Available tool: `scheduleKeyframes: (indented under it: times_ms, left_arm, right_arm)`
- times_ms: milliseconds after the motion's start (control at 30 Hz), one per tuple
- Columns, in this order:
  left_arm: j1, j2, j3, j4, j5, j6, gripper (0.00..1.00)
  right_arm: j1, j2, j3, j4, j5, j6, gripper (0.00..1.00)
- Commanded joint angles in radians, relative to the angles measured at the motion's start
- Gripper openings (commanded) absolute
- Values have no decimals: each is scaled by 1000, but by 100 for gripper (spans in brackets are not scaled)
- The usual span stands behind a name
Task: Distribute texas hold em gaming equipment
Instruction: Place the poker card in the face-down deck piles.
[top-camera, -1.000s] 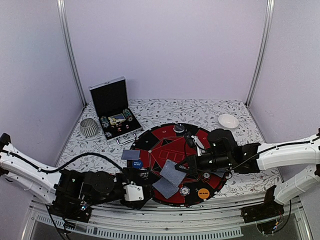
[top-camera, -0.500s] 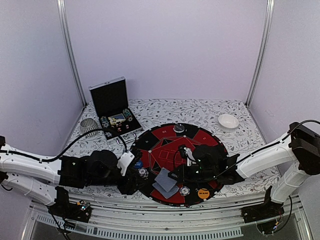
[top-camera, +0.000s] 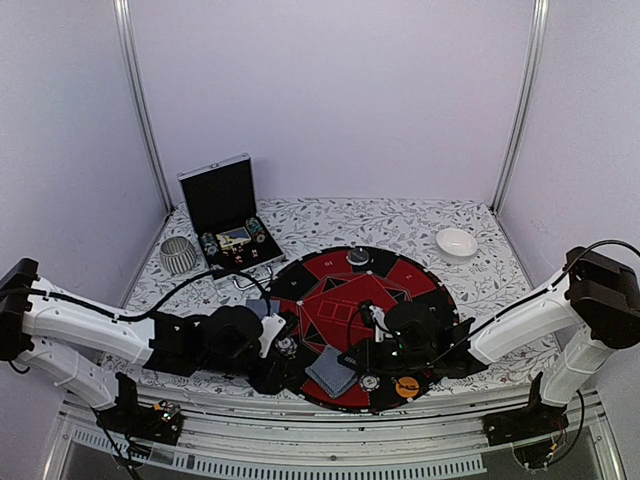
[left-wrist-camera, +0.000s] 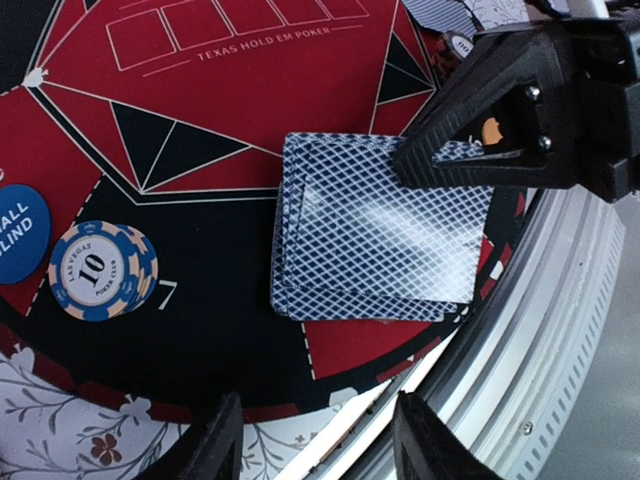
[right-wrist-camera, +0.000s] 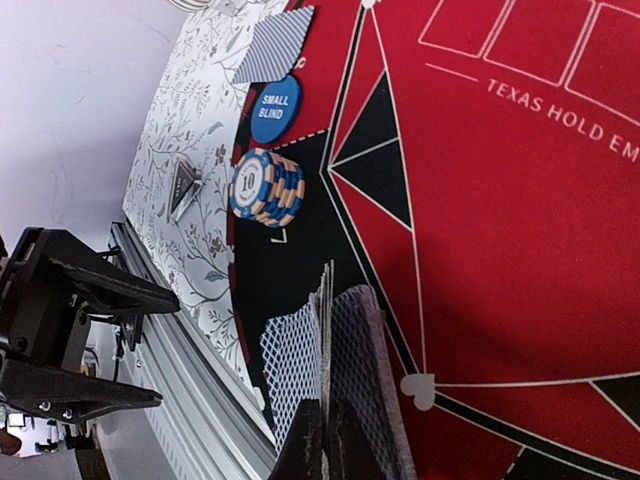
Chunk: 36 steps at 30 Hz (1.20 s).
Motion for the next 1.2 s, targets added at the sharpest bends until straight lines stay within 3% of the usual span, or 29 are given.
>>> scheduleKeyframes:
  times_ms: [0, 400, 733, 967, 1167]
  left_arm:
    - [29, 38, 34, 51, 34, 13, 53]
    - [72, 139, 82, 46, 75, 48, 49]
    - [74, 169, 91, 57, 79, 70, 48]
    - [74, 180, 87, 59, 88, 74, 46]
    - [74, 111, 91, 53, 143, 70, 45]
  right_arm:
    - [6, 11, -3, 20, 5, 15, 2]
    - [5, 18, -1, 14, -16, -10, 4]
    - [5, 0, 43, -116, 9, -28, 26]
    - [5, -54, 91, -233, 90, -88, 33]
    - [5, -63, 189, -439, 125, -158, 51]
